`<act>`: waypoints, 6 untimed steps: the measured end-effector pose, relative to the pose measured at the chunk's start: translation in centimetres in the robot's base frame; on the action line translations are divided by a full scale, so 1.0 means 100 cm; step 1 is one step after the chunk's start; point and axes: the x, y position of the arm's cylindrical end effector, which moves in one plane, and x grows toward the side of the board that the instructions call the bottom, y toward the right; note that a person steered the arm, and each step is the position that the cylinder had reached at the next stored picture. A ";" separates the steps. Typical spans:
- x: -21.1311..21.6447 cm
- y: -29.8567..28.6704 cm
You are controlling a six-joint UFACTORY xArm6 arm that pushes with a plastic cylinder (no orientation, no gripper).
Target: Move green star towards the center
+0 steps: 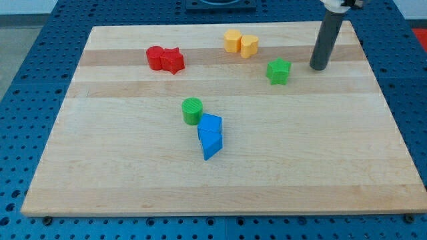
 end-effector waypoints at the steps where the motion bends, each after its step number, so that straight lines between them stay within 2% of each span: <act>1: 0.000 -0.021; 3: 0.010 -0.059; 5: 0.064 -0.096; 6: 0.074 -0.094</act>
